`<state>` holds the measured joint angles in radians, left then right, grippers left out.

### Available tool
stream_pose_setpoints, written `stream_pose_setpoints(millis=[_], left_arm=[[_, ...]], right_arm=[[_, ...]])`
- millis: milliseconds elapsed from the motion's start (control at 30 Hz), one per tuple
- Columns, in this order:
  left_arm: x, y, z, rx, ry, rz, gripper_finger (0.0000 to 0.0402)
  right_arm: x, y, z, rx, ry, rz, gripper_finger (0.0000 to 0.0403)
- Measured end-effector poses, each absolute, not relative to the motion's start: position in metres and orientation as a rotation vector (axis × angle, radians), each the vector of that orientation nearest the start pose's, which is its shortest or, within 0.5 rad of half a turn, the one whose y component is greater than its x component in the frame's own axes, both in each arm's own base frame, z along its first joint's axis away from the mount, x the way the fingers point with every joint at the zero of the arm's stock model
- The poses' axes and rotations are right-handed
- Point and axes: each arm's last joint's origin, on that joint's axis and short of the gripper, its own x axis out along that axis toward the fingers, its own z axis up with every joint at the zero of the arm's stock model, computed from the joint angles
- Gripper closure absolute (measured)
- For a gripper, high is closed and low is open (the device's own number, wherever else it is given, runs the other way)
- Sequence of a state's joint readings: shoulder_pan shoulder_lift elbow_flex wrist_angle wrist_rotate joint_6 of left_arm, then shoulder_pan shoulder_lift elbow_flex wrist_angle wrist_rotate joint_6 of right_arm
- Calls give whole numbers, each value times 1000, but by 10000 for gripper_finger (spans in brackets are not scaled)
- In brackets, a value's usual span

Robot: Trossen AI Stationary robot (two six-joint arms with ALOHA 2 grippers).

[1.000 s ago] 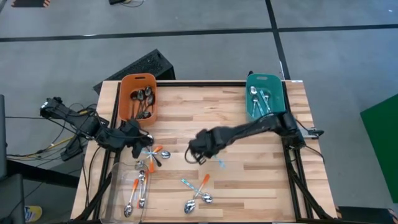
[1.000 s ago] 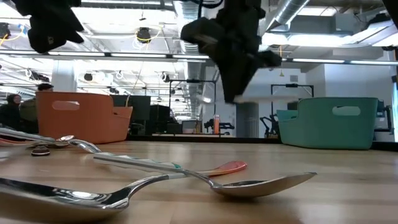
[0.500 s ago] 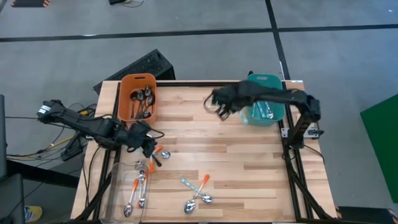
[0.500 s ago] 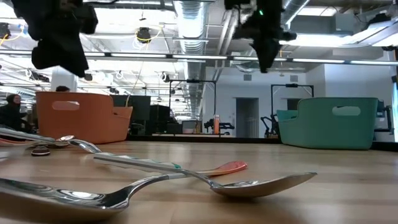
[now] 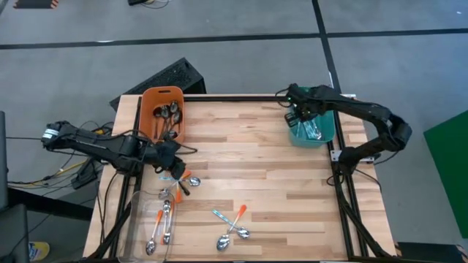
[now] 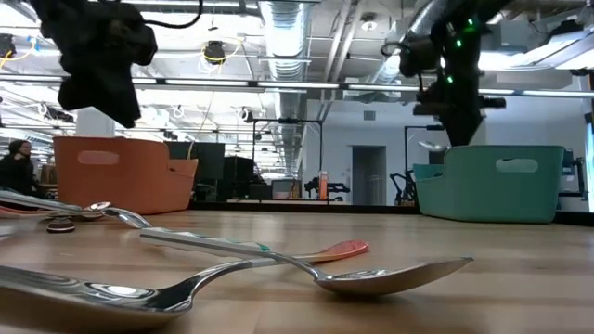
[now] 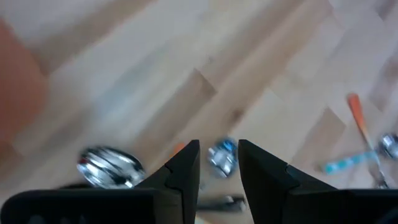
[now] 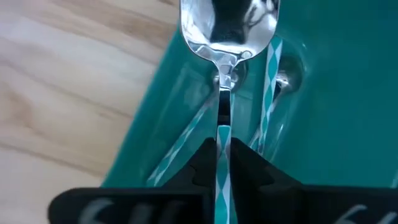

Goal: Sort silverware by color (type)
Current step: Put the blue patterned spoon into the blue bin

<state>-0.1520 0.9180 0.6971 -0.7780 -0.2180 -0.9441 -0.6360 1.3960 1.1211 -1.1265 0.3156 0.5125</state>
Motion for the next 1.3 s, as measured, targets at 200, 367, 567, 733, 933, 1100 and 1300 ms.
stream_pose_setpoints(millis=[200, 367, 567, 733, 933, 1100, 1300], left_arm=[[164, -1, 237, -643, 869, 535, 298], [164, 10, 237, -607, 907, 486, 265], [162, 13, 235, -482, 967, 382, 242], [157, 11, 218, -427, 1040, 324, 256], [151, 3, 197, -429, 1121, 241, 274], [154, -9, 186, -376, 1083, 103, 282], [146, -14, 168, -368, 1143, 109, 278]], right_arm=[[172, -172, 242, 625, 1207, -1172, 301], [167, -188, 243, 671, 1106, -1199, 220], [185, -185, 255, 754, 886, -1041, 160], [210, -166, 264, 742, 769, -949, 164], [234, -138, 266, 739, 741, -850, 169], [245, -117, 266, 740, 750, -790, 170], [252, -100, 266, 743, 759, -746, 170]])
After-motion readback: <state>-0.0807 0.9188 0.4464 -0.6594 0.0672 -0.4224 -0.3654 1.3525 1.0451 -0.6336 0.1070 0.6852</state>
